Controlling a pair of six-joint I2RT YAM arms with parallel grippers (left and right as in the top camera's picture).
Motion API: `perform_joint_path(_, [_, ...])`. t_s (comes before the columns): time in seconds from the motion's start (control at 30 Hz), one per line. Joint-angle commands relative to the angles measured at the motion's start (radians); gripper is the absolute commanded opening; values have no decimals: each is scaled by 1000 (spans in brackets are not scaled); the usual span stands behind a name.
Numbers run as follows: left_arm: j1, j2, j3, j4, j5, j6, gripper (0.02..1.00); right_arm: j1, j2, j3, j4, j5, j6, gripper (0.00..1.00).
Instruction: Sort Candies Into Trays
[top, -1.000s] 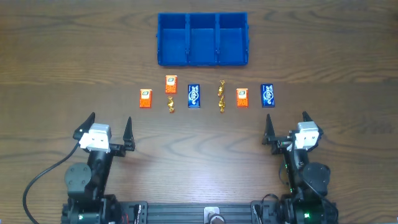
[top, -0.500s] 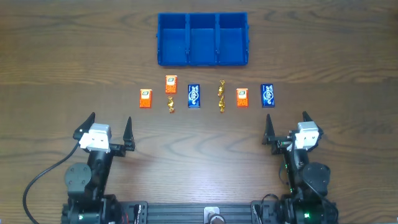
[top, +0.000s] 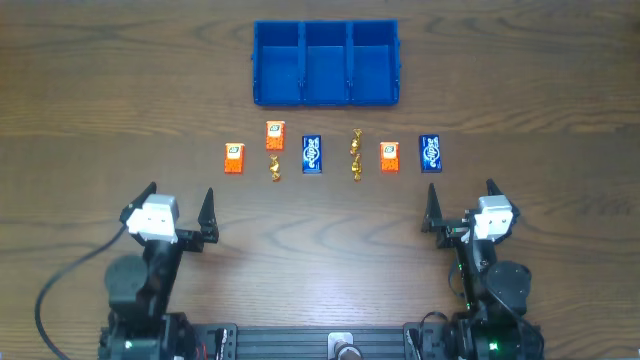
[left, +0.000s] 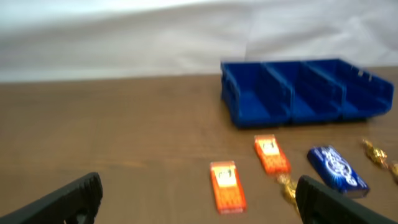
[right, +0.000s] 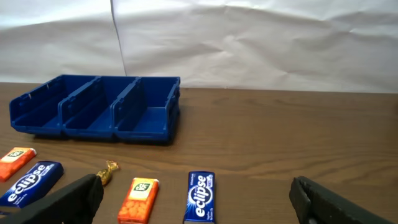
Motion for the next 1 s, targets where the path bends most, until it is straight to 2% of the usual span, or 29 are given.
perform_joint_path(0.03, [1,336,317,-39,6,-89,996,3,-5,1,-11,5,-15,998])
perform_joint_path(0.13, [1,538,494,-98,6,-101,996,3,-5,1,-11,5,-15,998])
perform_joint_path(0.33, [-18,1066,934,-383,10,-138,998,3,-5,1,-11,5,-15,998])
perform_joint_path(0.47, [-51,1352,1129,-541,10,-141,998,3,-5,1,-11,5,-15,998])
perform_joint_path(0.8, [-132,1756,1220,-597,-3,-151,998,3,-5,1,-11,5,-15,998])
perform_joint_path(1.0, [-177,1823,1220,-600,-58,-144,998,3,-5,1,-11,5,-15,998])
